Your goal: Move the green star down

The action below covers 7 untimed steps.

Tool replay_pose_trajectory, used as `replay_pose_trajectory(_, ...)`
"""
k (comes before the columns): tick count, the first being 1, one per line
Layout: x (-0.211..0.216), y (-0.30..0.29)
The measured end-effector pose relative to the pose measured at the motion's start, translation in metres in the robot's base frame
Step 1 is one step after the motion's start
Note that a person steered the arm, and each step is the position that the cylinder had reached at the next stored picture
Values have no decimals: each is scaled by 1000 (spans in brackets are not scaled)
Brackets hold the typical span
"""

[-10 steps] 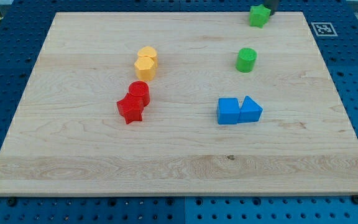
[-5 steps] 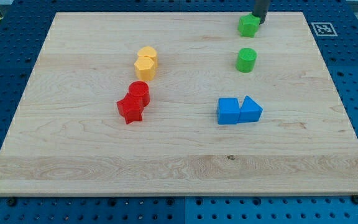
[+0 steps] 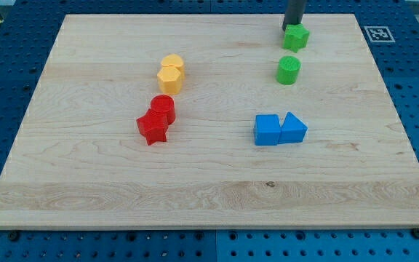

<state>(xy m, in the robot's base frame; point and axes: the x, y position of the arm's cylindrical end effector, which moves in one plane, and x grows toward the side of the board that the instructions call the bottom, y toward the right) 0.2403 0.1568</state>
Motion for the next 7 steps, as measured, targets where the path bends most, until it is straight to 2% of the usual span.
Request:
replay_pose_trajectory(1,0,13)
replay_pose_trajectory(2,21,9)
replay_pose_trajectory(5,44,-9)
replay_pose_trajectory(7,37,21)
